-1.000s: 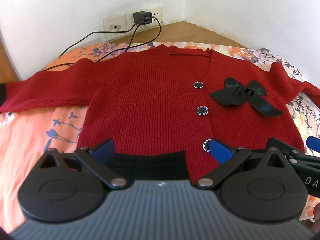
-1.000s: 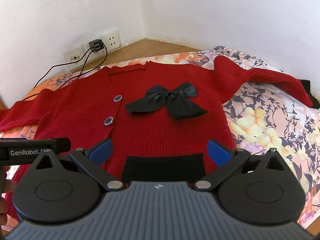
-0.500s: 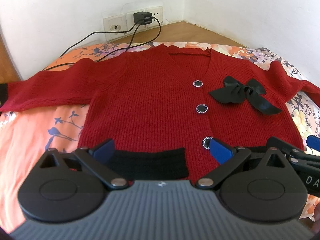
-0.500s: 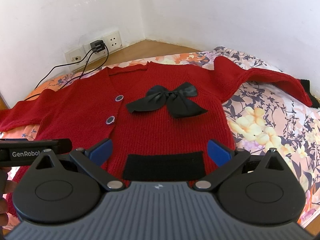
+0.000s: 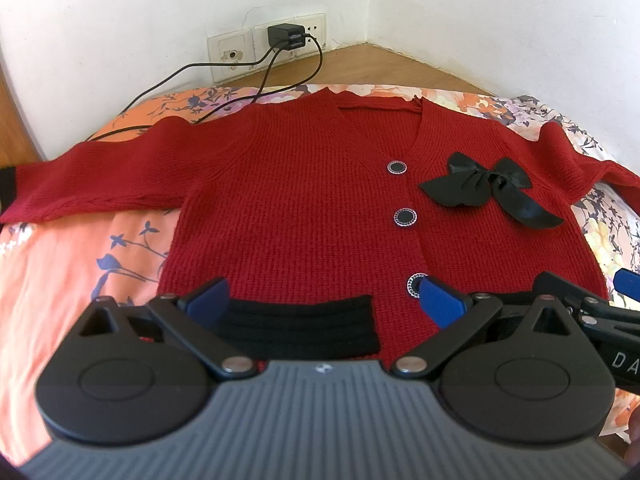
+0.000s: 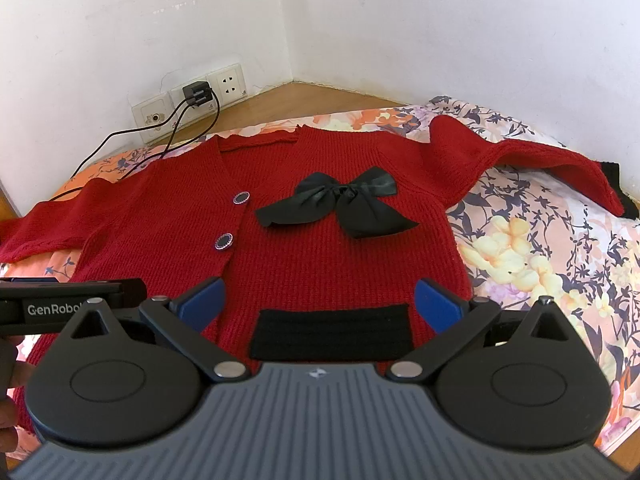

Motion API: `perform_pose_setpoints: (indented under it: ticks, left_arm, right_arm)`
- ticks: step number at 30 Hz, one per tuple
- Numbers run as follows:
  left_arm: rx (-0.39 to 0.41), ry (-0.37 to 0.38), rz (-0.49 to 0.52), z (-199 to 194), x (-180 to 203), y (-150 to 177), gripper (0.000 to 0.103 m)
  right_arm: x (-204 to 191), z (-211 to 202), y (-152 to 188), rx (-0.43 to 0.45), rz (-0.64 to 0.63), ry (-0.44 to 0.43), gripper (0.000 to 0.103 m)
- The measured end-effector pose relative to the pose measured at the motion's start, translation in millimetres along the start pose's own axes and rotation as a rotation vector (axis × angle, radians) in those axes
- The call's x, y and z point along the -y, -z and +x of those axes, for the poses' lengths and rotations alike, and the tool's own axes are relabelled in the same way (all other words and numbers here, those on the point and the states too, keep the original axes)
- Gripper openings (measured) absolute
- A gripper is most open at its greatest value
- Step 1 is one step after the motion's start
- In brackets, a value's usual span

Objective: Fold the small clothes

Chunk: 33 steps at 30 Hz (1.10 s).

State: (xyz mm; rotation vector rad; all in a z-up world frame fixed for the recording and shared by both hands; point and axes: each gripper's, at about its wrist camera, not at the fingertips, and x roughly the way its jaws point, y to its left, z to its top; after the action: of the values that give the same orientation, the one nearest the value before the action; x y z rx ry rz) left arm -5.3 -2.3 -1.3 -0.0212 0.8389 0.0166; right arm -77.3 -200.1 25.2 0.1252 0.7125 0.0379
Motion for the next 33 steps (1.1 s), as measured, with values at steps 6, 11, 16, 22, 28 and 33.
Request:
perform_pose_setpoints:
  ticks: [6,11,16,22,28,33]
  left_arm:
    - [0.0,0.0,0.0,0.0,0.4,-0.1,0.103]
    - [-0.003,0.006,0.005,-2.3,-1.5,1.1,0.103]
    - [-0.007,0.014,0.01,0.2,-3.9,-1.4,0.103]
    - [-0.009,0.021,0.015,1.7,-5.8,-1.7,0.103]
    - [-0.008,0.029,0.022,2.8,-10.0,-2.1,0.103]
    - [-0.009,0.039,0.035,3.7,-14.1,-1.2,0.103]
  right_arm:
    - [-0.2,0.3,-0.5,-0.001,0.0,0.0,0.103]
    - [-0.8,0.0,-0.8,-0.001,0.002,0.003,0.103]
    - [-2.1,0.9,-0.5,-0.006,0.006,0.008,0.103]
    - [-4.8,0.6,-0.6,-0.007,0.008,0.012,0.103]
    - [-7.8,-0.1,0.0,-0.007,0.007,0.012,0.103]
    - [-15.1,-2.2,1.0,-0.006,0.01,0.02,0.103]
